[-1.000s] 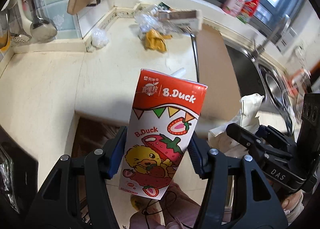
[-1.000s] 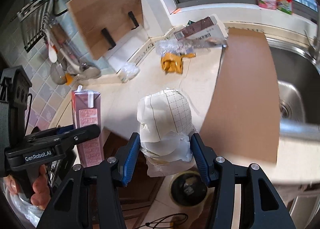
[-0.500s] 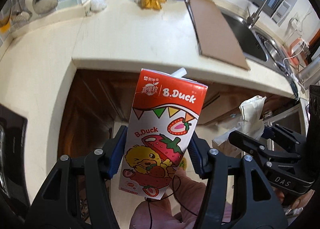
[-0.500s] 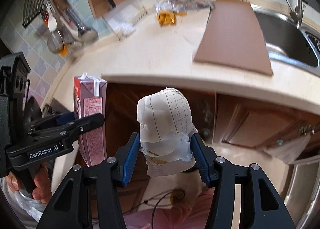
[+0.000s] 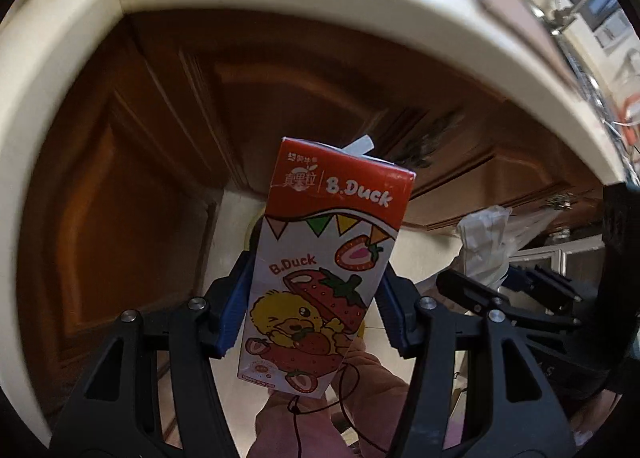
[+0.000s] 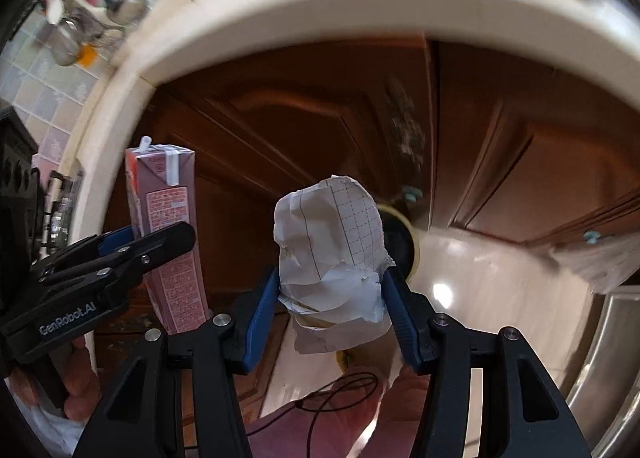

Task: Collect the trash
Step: 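Carry the carton and white paper down toward the trash bin, then open both tools over the bin to drop the carton and paper, then raise both open tools back toward the counter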

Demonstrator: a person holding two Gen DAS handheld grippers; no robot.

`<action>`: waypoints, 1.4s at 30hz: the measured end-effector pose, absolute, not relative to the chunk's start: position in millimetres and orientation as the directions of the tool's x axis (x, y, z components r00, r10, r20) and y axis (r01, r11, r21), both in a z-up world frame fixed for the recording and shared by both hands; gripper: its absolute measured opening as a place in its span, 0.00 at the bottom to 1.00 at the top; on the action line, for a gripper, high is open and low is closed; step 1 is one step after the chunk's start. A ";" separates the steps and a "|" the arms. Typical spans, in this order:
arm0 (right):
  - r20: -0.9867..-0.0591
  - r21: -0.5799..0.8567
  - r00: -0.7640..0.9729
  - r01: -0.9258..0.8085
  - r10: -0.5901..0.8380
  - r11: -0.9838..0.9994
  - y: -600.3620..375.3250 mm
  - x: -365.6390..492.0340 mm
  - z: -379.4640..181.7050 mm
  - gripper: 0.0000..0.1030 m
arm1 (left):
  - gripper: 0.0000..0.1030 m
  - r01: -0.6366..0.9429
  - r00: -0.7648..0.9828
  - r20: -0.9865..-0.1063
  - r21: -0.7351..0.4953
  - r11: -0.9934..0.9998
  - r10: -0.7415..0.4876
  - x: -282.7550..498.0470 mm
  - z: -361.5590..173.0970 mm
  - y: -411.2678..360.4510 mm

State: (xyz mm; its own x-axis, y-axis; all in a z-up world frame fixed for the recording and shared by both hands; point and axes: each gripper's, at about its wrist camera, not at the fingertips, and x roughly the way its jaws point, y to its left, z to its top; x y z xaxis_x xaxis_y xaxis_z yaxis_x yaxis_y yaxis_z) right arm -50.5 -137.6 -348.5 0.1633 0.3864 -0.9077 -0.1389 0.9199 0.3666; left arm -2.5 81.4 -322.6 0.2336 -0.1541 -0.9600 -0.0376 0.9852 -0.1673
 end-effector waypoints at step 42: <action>-0.920 0.391 0.004 -0.066 0.392 0.918 -105.3 19.5 -539.3 0.72 | 0.74 -0.176 0.079 -0.991 -0.123 0.977 -0.110 37.7 -476.6 114.3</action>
